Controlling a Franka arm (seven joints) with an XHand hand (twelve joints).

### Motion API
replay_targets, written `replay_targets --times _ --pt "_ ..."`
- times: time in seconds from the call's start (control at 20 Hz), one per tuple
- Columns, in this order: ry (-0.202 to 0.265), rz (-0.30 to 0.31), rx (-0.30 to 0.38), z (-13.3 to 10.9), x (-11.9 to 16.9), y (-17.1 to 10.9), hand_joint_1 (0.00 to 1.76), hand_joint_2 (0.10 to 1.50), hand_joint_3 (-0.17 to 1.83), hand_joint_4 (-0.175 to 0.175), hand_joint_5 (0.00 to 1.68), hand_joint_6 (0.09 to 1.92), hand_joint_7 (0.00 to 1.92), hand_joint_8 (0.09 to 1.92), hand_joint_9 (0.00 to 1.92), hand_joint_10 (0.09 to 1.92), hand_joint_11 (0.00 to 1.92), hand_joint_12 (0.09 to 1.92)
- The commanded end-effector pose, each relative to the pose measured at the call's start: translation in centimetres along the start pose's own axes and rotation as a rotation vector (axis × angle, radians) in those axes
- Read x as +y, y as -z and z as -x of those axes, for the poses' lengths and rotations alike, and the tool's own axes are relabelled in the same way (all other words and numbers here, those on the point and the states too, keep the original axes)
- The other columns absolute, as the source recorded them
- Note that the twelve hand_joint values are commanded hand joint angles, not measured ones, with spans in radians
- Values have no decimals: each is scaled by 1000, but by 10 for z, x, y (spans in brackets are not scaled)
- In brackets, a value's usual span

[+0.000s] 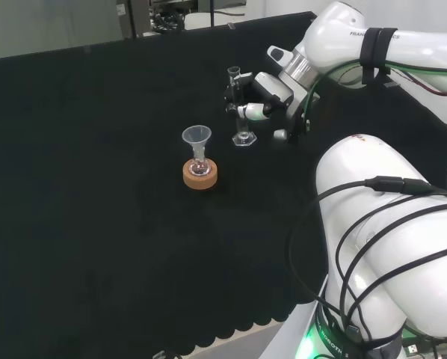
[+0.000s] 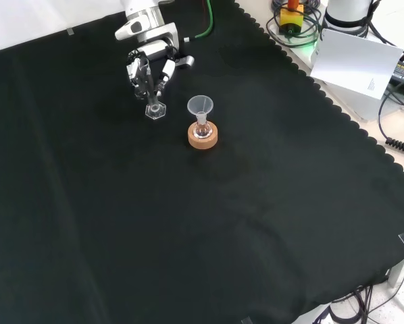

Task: Put the graduated cylinder back on the table.

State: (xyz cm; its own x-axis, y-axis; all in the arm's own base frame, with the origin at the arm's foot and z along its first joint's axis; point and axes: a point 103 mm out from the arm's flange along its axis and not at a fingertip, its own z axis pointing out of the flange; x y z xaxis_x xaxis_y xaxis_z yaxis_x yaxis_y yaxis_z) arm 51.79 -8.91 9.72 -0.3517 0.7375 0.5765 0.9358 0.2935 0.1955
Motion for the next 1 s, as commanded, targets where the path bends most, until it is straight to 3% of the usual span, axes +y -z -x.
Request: replay_targets --times 0.05,0.8,1.0 --pt "2 29 -6 2 -4 -5 1113 1110 0 -49 1003 982 1310 242 1516 87 1378 652" --pt "-4 49 22 7 -10 -14 1107 1125 6 -61 965 1039 1252 237 1466 87 1334 676" --pt "1 47 52 8 -10 -13 1097 1144 3 -64 929 1091 1143 362 1421 87 1276 748"
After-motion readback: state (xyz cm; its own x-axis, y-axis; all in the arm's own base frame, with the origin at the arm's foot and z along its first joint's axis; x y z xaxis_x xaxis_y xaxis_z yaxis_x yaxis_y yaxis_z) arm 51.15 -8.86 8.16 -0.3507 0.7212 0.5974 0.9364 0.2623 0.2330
